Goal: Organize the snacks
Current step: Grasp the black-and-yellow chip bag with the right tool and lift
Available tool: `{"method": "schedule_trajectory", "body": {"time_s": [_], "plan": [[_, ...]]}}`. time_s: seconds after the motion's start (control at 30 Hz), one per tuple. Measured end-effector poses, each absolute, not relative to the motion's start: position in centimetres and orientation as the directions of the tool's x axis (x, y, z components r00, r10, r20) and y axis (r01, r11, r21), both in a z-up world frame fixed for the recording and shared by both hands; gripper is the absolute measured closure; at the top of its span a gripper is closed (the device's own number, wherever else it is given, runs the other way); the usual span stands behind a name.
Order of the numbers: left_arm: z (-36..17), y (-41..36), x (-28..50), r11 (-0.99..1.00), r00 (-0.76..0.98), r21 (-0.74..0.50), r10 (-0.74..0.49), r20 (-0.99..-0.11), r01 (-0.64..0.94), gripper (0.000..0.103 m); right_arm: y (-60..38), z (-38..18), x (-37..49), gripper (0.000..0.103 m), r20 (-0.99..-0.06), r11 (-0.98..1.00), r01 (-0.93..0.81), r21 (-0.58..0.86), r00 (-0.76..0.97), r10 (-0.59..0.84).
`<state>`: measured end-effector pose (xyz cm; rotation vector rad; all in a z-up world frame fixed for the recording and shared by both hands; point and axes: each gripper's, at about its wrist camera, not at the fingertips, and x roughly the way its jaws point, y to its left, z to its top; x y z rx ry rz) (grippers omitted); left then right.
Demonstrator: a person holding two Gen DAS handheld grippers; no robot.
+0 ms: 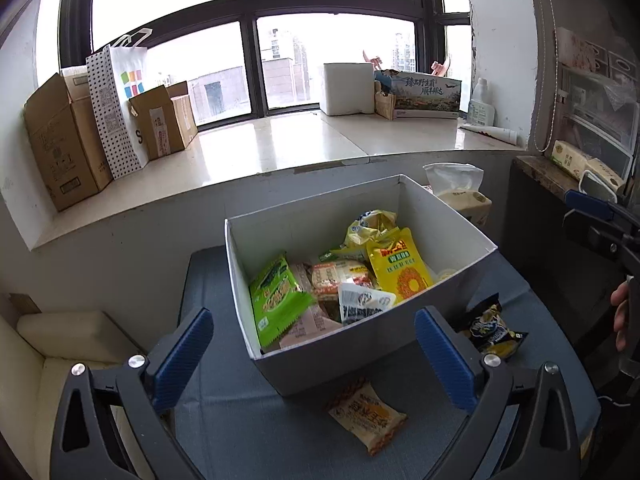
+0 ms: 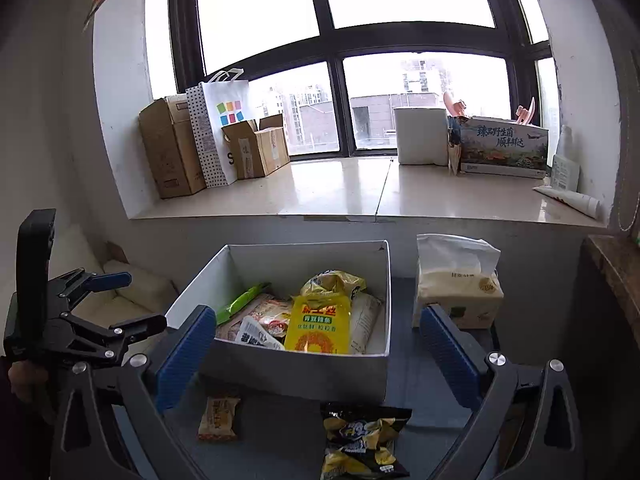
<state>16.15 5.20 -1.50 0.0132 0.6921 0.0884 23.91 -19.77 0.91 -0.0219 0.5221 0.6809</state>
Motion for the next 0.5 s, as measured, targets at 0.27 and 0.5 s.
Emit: {"method": "schedule_trajectory", "body": {"time_s": [0.27, 0.5], "plan": [[-5.3, 2.6, 10.5, 0.998, 0.724, -0.002, 0.048, -0.689, -0.068, 0.0, -22.0, -4.5, 18.3, 0.0, -0.54, 0.795, -0.584, 0.163, 0.622, 0.568], [-8.0, 2.1, 9.6, 0.996, 0.692, -0.044, 0.025, -0.722, -0.082, 0.0, -21.9, -10.4, 19.9, 0.0, -0.67, 0.835, -0.541, 0.101, 0.584, 0.459]]}}
